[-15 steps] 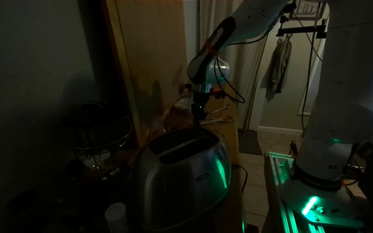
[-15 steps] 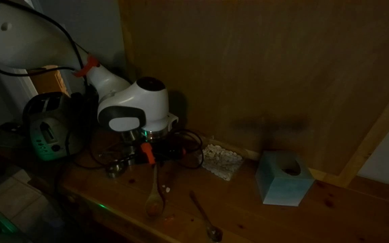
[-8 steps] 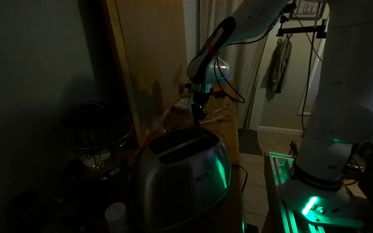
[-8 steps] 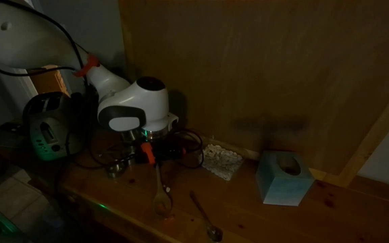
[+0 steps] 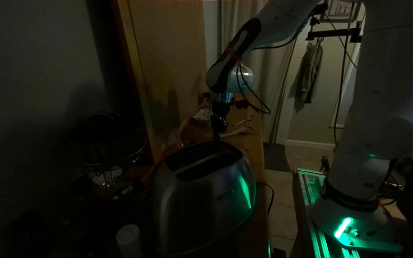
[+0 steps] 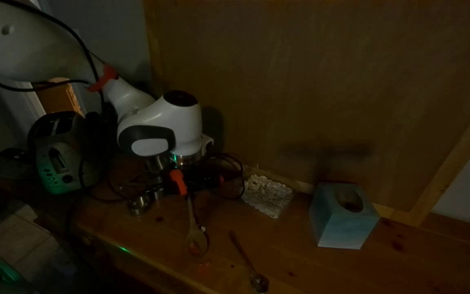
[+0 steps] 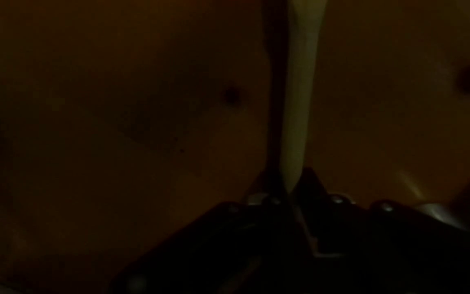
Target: Pick up the orange object and put it on the wooden spoon, pick up the wooden spoon and pour the substance into the topmost silver measuring cup
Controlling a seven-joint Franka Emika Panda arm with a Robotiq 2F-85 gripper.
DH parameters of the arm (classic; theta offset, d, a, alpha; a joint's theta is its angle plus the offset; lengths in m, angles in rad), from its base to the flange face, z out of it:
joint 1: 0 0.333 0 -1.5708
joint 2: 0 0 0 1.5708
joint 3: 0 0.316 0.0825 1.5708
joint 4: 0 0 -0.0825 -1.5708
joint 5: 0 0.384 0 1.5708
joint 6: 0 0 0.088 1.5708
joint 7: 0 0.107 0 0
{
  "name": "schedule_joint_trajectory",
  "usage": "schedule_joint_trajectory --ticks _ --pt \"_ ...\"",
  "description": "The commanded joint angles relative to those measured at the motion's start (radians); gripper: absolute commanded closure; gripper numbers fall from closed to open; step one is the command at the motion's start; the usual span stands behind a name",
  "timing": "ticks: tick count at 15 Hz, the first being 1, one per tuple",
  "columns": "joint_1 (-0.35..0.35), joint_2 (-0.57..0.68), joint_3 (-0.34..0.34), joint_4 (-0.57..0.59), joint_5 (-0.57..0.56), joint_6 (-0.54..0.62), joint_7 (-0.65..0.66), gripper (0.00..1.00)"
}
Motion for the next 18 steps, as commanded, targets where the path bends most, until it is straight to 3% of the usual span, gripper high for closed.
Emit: schedule_joint_trajectory --ticks 1,7,14,15,18 --pt "0.012 -0.071 0.019 -0.022 -0.063 -0.008 0.043 0.96" --pt "0.042 -0.157 0.029 -0.026 -0.117 -0.026 0.112 0.96" --pt "0.111 -0.279 0.052 -0.056 -0.067 -0.133 0.169 0.96" --pt "0.102 -0.224 0.034 -0.023 -0.087 -0.111 0.149 0.85" --pt "0.124 -0.253 0.041 -0.036 -0.085 -0.125 0.169 0.85"
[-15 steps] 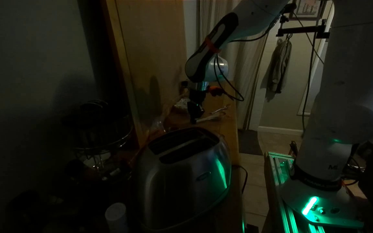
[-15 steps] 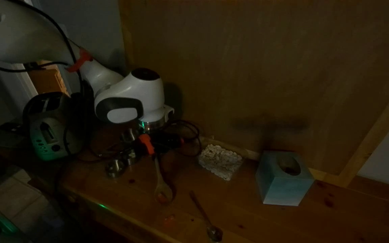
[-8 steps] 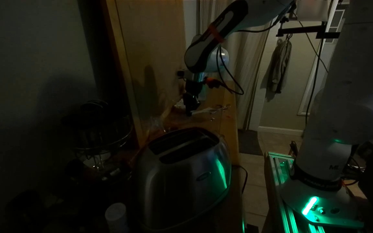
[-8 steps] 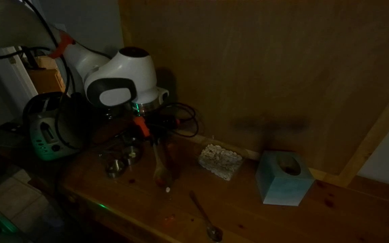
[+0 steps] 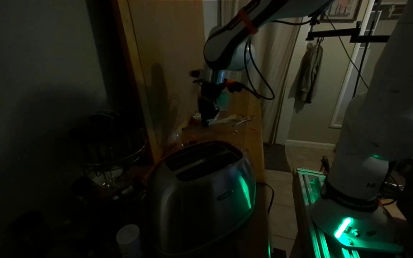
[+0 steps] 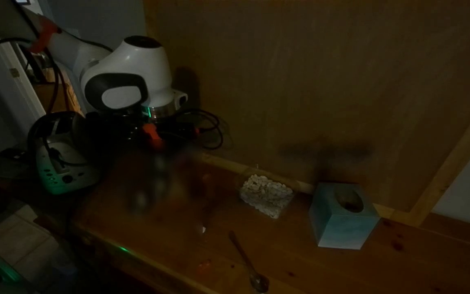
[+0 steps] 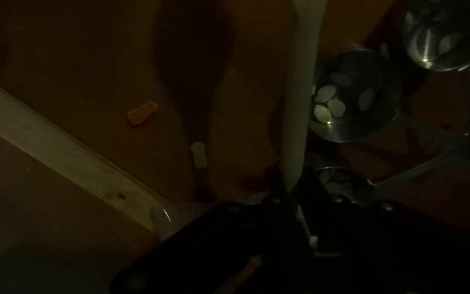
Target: Pick up the orange object and put it on the wooden spoon, pick up the wooden spoon and pour the substance into the topmost silver measuring cup
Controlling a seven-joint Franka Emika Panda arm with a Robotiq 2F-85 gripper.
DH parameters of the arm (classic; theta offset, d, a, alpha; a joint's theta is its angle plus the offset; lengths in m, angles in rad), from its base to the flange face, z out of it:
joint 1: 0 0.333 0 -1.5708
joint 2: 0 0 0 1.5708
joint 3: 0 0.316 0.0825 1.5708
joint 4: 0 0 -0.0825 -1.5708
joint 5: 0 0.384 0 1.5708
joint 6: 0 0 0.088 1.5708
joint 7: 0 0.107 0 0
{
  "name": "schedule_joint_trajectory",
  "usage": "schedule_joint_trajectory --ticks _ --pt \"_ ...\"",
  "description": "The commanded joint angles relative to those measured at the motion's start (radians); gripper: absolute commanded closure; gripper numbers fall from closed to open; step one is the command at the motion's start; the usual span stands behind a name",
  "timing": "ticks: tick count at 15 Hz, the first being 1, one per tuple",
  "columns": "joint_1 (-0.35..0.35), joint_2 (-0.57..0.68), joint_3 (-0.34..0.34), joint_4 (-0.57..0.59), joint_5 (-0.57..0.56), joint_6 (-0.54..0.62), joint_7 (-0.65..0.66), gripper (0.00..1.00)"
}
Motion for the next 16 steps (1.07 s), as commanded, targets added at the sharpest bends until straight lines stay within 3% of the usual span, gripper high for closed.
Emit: schedule_joint_trajectory --ticks 1,11,12,16 --pt "0.015 -0.002 -0.014 -0.001 -0.004 -0.001 0.004 0.85" --pt "0.014 -0.002 -0.015 -0.005 -0.003 -0.001 0.004 0.85" --pt "0.014 -0.002 -0.015 -0.005 -0.003 -0.001 0.004 0.96" --pt "0.047 -0.034 0.009 -0.015 0.027 -0.009 0.037 0.96"
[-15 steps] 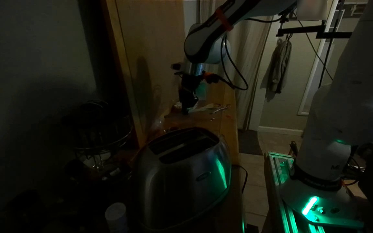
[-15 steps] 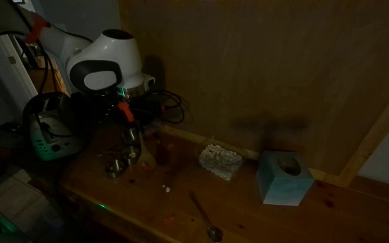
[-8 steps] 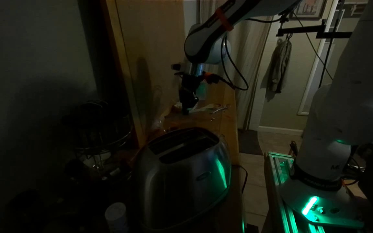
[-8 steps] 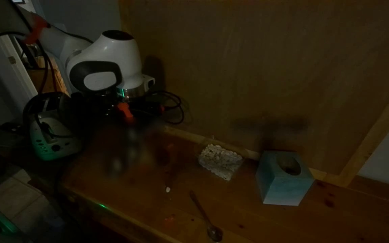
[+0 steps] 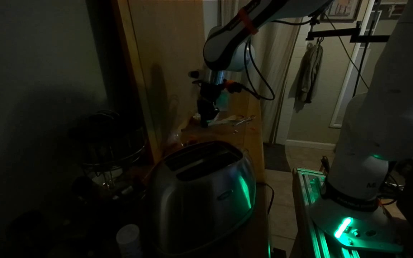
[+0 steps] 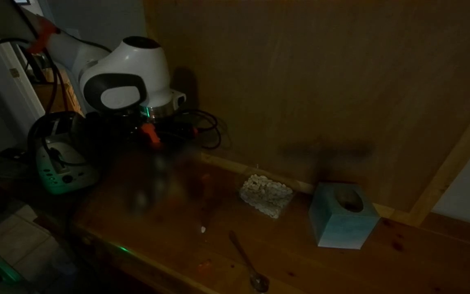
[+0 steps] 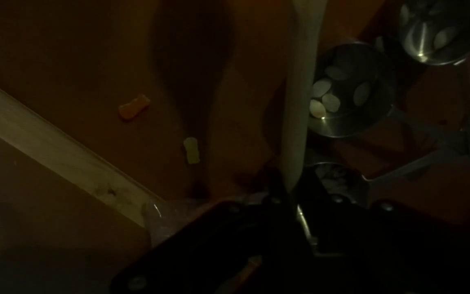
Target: Pick up the orange object and put it on the wooden spoon, pick up the wooden spoon and pour the substance into the topmost silver measuring cup
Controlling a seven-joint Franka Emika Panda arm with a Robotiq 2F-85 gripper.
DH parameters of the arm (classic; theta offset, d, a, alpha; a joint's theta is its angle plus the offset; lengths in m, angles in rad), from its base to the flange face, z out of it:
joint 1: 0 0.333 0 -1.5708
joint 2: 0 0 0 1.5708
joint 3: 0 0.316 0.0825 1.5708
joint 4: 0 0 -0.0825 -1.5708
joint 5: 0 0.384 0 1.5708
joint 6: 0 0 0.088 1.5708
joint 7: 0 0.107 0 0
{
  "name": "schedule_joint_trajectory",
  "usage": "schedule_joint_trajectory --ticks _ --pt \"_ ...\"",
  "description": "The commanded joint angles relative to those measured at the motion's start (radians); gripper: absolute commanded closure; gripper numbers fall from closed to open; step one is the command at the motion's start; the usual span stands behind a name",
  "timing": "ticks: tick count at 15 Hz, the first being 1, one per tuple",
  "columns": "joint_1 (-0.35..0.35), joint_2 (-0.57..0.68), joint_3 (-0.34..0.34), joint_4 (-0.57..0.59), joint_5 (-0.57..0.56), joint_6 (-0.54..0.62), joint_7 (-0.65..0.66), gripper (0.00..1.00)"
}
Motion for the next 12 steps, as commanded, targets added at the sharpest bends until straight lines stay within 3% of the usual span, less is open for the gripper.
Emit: schedule_joint_trajectory --ticks 1,4,12 --pt "0.041 -0.036 0.014 -0.011 0.026 -0.008 0.052 0.96" --pt "0.074 -0.042 0.019 -0.012 0.094 -0.023 0.081 0.96" --pt "0.119 -0.062 -0.003 -0.016 0.386 -0.008 -0.081 0.96"
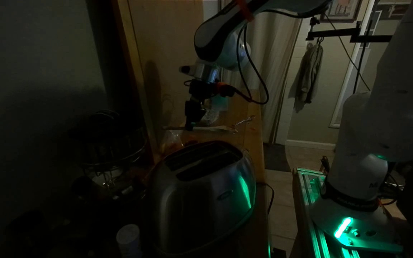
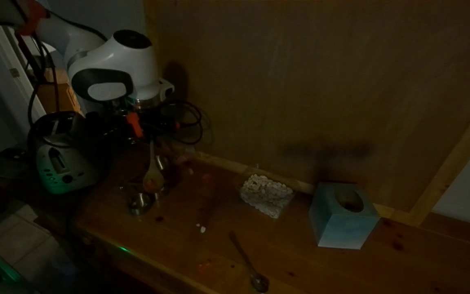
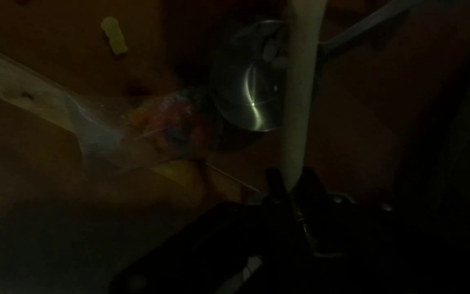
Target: Pick up the orange object and put it on the wooden spoon, pick up the wooden spoon and pour the substance into the topmost silver measuring cup
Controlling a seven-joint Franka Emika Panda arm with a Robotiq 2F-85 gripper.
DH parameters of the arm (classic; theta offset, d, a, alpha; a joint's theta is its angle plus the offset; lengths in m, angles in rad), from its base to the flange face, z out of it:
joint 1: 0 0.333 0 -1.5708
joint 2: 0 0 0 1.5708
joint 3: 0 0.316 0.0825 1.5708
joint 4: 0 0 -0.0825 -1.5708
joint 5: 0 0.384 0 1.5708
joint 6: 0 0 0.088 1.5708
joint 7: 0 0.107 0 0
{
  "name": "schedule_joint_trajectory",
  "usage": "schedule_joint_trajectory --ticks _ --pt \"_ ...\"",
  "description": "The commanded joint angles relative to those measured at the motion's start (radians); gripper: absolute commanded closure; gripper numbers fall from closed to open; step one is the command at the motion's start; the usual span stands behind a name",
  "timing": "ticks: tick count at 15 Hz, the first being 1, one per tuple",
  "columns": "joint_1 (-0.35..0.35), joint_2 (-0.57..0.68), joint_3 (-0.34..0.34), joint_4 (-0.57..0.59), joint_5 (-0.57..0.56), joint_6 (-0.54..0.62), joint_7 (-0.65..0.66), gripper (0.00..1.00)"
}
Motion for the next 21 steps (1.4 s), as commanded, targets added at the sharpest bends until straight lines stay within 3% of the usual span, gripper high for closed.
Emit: schedule_joint_trajectory --ticks 1,12,21 --pt "0.021 -0.033 -0.021 -0.014 0.133 0.003 -0.103 0.96" --pt "0.070 -0.017 0.024 -0.010 0.318 0.092 -0.294 0.96" --pt "0.080 -0.008 0.039 0.008 0.453 0.063 -0.433 0.96"
